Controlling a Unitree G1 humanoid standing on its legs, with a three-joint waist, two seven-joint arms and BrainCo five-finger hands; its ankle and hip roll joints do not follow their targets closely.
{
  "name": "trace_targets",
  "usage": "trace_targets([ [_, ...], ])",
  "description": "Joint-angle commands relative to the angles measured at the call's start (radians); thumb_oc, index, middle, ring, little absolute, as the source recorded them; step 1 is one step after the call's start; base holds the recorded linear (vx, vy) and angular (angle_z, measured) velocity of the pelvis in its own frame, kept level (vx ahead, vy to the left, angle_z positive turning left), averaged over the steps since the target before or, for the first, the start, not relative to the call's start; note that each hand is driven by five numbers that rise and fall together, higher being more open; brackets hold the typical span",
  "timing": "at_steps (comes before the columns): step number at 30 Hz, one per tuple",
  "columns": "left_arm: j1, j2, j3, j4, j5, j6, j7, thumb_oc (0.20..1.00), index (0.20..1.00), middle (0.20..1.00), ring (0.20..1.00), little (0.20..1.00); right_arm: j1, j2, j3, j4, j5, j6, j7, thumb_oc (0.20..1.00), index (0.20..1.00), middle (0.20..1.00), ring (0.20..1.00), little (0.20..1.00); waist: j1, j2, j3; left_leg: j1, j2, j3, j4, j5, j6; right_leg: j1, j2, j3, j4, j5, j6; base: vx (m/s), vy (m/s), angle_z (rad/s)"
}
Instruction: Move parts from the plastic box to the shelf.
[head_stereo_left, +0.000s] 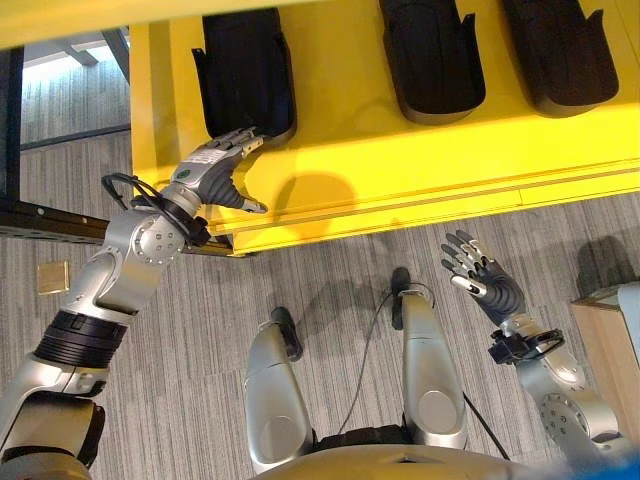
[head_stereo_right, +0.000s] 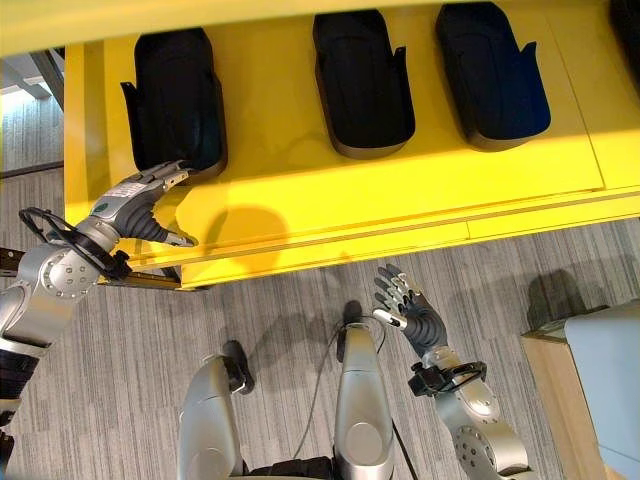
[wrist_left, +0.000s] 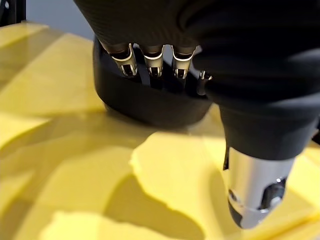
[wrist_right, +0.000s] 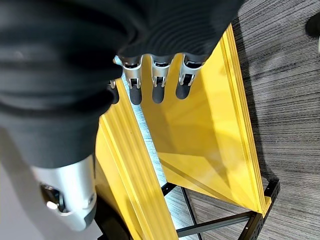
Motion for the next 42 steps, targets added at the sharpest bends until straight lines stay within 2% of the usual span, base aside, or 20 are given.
trace_targets([
  [1, -0.014, 0.078, 0.079, -0.093, -0.042, -0.066, 0.149, 1.0, 1.0, 1.0, 1.0, 1.0, 0.031, 0.023, -0.048, -0.039, 0.047, -0.066, 0.025, 1.0, 1.0, 1.0, 1.0, 1.0, 0.011, -0.005, -0.066, -0.047, 0.041, -0.056, -0.071, 0.127, -0.033, 0.093, -0.073, 0.045, 0.015, -0.006, 0.033, 0.0, 0.0, 0.0],
  [3, -0.018, 0.078, 0.089, -0.111, -0.049, -0.077, 0.163, 1.0, 1.0, 1.0, 1.0, 1.0, 0.032, 0.022, -0.05, -0.041, 0.049, -0.071, 0.025, 1.0, 1.0, 1.0, 1.0, 1.0, 0.011, -0.004, -0.067, -0.047, 0.041, -0.056, -0.071, 0.127, -0.033, 0.093, -0.073, 0.044, 0.016, -0.007, 0.033, 0.0, 0.0, 0.0],
  [11, -0.021, 0.088, 0.193, -0.214, -0.052, -0.119, 0.325, 1.0, 1.0, 1.0, 1.0, 1.0, 0.009, 0.013, -0.033, -0.047, 0.051, -0.119, 0.012, 1.0, 1.0, 1.0, 1.0, 1.0, 0.02, 0.0, -0.07, -0.042, 0.039, -0.058, -0.077, 0.129, -0.033, 0.097, -0.076, 0.041, 0.012, -0.006, 0.033, 0.0, 0.0, 0.0],
  [14, 0.011, 0.062, 0.224, -0.255, -0.065, -0.141, 0.376, 1.0, 1.0, 1.0, 1.0, 1.0, -0.003, 0.009, -0.031, -0.054, 0.052, -0.137, -0.007, 1.0, 1.0, 1.0, 1.0, 1.0, 0.022, -0.001, -0.067, -0.043, 0.039, -0.059, -0.076, 0.129, -0.033, 0.098, -0.073, 0.041, 0.013, -0.006, 0.033, 0.0, 0.0, 0.0],
  [20, 0.148, -0.026, 0.277, -0.363, -0.204, -0.225, 0.444, 1.0, 1.0, 1.0, 1.0, 1.0, -0.015, 0.002, -0.021, -0.07, 0.036, -0.172, -0.04, 1.0, 1.0, 1.0, 1.0, 1.0, 0.035, -0.006, -0.06, -0.039, 0.038, -0.066, -0.078, 0.134, -0.031, 0.11, -0.073, 0.036, 0.007, -0.002, 0.033, 0.0, 0.001, -0.01],
  [22, 0.175, -0.051, 0.27, -0.374, -0.25, -0.239, 0.435, 1.0, 1.0, 1.0, 1.0, 1.0, -0.017, 0.004, -0.018, -0.071, 0.036, -0.176, -0.047, 1.0, 1.0, 1.0, 1.0, 1.0, 0.035, -0.007, -0.06, -0.033, 0.038, -0.066, -0.083, 0.135, -0.031, 0.117, -0.073, 0.035, 0.001, 0.0, 0.034, 0.0, 0.0, 0.0],
  [23, 0.243, -0.103, 0.251, -0.389, -0.412, -0.279, 0.376, 1.0, 1.0, 1.0, 1.0, 1.0, -0.021, 0.007, -0.026, -0.072, 0.03, -0.182, -0.06, 1.0, 1.0, 1.0, 1.0, 1.0, 0.041, -0.012, -0.062, -0.021, 0.039, -0.07, -0.087, 0.137, -0.028, 0.131, -0.073, 0.032, -0.007, 0.004, 0.035, 0.01, 0.005, 0.04],
  [25, 0.3, -0.157, 0.214, -0.381, -0.575, -0.297, 0.308, 1.0, 1.0, 1.0, 1.0, 1.0, -0.025, 0.009, -0.027, -0.074, 0.019, -0.187, -0.066, 1.0, 1.0, 1.0, 1.0, 1.0, 0.043, -0.018, -0.068, -0.003, 0.041, -0.073, -0.099, 0.141, -0.026, 0.159, -0.074, 0.024, -0.026, 0.009, 0.037, 0.0, 0.0, 0.0],
  [26, 0.301, -0.157, 0.215, -0.381, -0.578, -0.297, 0.305, 1.0, 1.0, 1.0, 1.0, 1.0, -0.024, 0.009, -0.027, -0.074, 0.019, -0.186, -0.066, 1.0, 1.0, 1.0, 1.0, 1.0, 0.043, -0.018, -0.067, 0.0, 0.041, -0.073, -0.1, 0.141, -0.027, 0.162, -0.073, 0.023, -0.028, 0.01, 0.037, 0.04, 0.002, 0.03],
  [27, 0.335, -0.237, 0.144, -0.357, -0.786, -0.298, 0.242, 1.0, 1.0, 1.0, 1.0, 1.0, -0.04, 0.016, -0.018, -0.069, 0.002, -0.187, -0.076, 1.0, 1.0, 1.0, 1.0, 1.0, 0.045, -0.024, -0.08, 0.023, 0.04, -0.077, -0.114, 0.145, -0.023, 0.195, -0.071, 0.017, -0.05, 0.015, 0.04, 0.03, 0.002, 0.06],
  [28, 0.334, -0.237, 0.144, -0.355, -0.788, -0.299, 0.239, 1.0, 1.0, 1.0, 1.0, 1.0, -0.04, 0.015, -0.018, -0.069, 0.002, -0.187, -0.077, 1.0, 1.0, 1.0, 1.0, 1.0, 0.045, -0.024, -0.079, 0.025, 0.04, -0.078, -0.115, 0.145, -0.023, 0.197, -0.071, 0.016, -0.051, 0.015, 0.04, 0.04, 0.0, 0.08],
  [30, 0.394, -0.291, 0.088, -0.32, -0.93, -0.28, 0.165, 1.0, 1.0, 1.0, 1.0, 1.0, -0.05, 0.02, -0.01, -0.06, -0.013, -0.188, -0.078, 1.0, 1.0, 1.0, 1.0, 1.0, 0.049, -0.035, -0.093, 0.073, 0.042, -0.081, -0.14, 0.149, -0.022, 0.26, -0.065, 0.003, -0.091, 0.023, 0.044, 0.05, -0.003, 0.03],
  [31, 0.394, -0.291, 0.088, -0.32, -0.93, -0.28, 0.165, 1.0, 1.0, 1.0, 1.0, 1.0, -0.05, 0.02, -0.01, -0.06, -0.013, -0.188, -0.078, 1.0, 1.0, 1.0, 1.0, 1.0, 0.049, -0.035, -0.093, 0.074, 0.042, -0.081, -0.141, 0.149, -0.022, 0.26, -0.065, 0.003, -0.091, 0.023, 0.044, 0.06, 0.007, 0.0],
  [32, 0.407, -0.336, 0.041, -0.261, -1.063, -0.268, 0.134, 1.0, 1.0, 1.0, 1.0, 1.0, -0.059, 0.021, -0.003, -0.058, -0.027, -0.188, -0.082, 1.0, 1.0, 1.0, 1.0, 1.0, 0.049, -0.039, -0.108, 0.096, 0.041, -0.081, -0.164, 0.158, -0.02, 0.283, -0.061, -0.003, -0.114, 0.029, 0.046, 0.07, 0.015, -0.03],
  [33, 0.441, -0.354, 0.033, -0.218, -1.067, -0.254, 0.115, 1.0, 1.0, 1.0, 1.0, 1.0, -0.057, 0.02, -0.004, -0.045, -0.033, -0.187, -0.081, 1.0, 1.0, 1.0, 1.0, 1.0, 0.055, -0.043, -0.134, 0.134, 0.037, -0.08, -0.202, 0.168, -0.017, 0.325, -0.054, -0.011, -0.156, 0.041, 0.051, 0.07, 0.015, 0.0],
  [34, 0.441, -0.354, 0.033, -0.218, -1.067, -0.254, 0.115, 1.0, 1.0, 1.0, 1.0, 1.0, -0.057, 0.02, -0.004, -0.045, -0.033, -0.187, -0.081, 1.0, 1.0, 1.0, 1.0, 1.0, 0.055, -0.044, -0.134, 0.134, 0.036, -0.08, -0.203, 0.169, -0.017, 0.325, -0.055, -0.011, -0.157, 0.042, 0.051, 0.14, 0.047, 0.03],
  [35, 0.501, -0.399, 0.011, -0.113, -1.126, -0.23, 0.062, 1.0, 1.0, 1.0, 1.0, 1.0, -0.056, 0.031, -0.001, -0.018, -0.036, -0.178, -0.068, 1.0, 1.0, 1.0, 1.0, 1.0, 0.064, -0.048, -0.198, 0.226, 0.029, -0.065, -0.308, 0.199, -0.012, 0.408, -0.05, -0.03, -0.254, 0.064, 0.066, 0.09, 0.039, 0.02],
  [38, 0.54, -0.402, 0.015, -0.1, -1.131, -0.215, 0.038, 1.0, 1.0, 1.0, 1.0, 1.0, -0.048, 0.028, -0.007, -0.021, -0.042, -0.176, -0.055, 1.0, 1.0, 1.0, 1.0, 1.0, 0.067, -0.049, -0.232, 0.266, 0.024, -0.051, -0.368, 0.217, -0.008, 0.433, -0.046, -0.035, -0.302, 0.077, 0.073, 0.07, 0.031, -0.01],
  [40, 0.577, -0.411, 0.017, -0.066, -1.121, -0.21, 0.013, 1.0, 1.0, 1.0, 1.0, 1.0, -0.038, 0.035, -0.002, 0.0, -0.059, -0.167, -0.042, 1.0, 1.0, 1.0, 1.0, 1.0, 0.073, -0.049, -0.291, 0.325, 0.017, -0.034, -0.453, 0.246, -0.01, 0.485, -0.043, -0.051, -0.386, 0.096, 0.082, 0.07, 0.014, 0.04],
  [42, 0.587, -0.414, 0.021, -0.057, -1.117, -0.208, 0.008, 1.0, 1.0, 1.0, 1.0, 1.0, -0.033, 0.034, -0.003, 0.001, -0.063, -0.167, -0.04, 1.0, 1.0, 1.0, 1.0, 1.0, 0.074, -0.05, -0.306, 0.347, 0.015, -0.026, -0.482, 0.252, -0.01, 0.502, -0.044, -0.052, -0.411, 0.104, 0.086, 0.05, 0.013, -0.04],
])
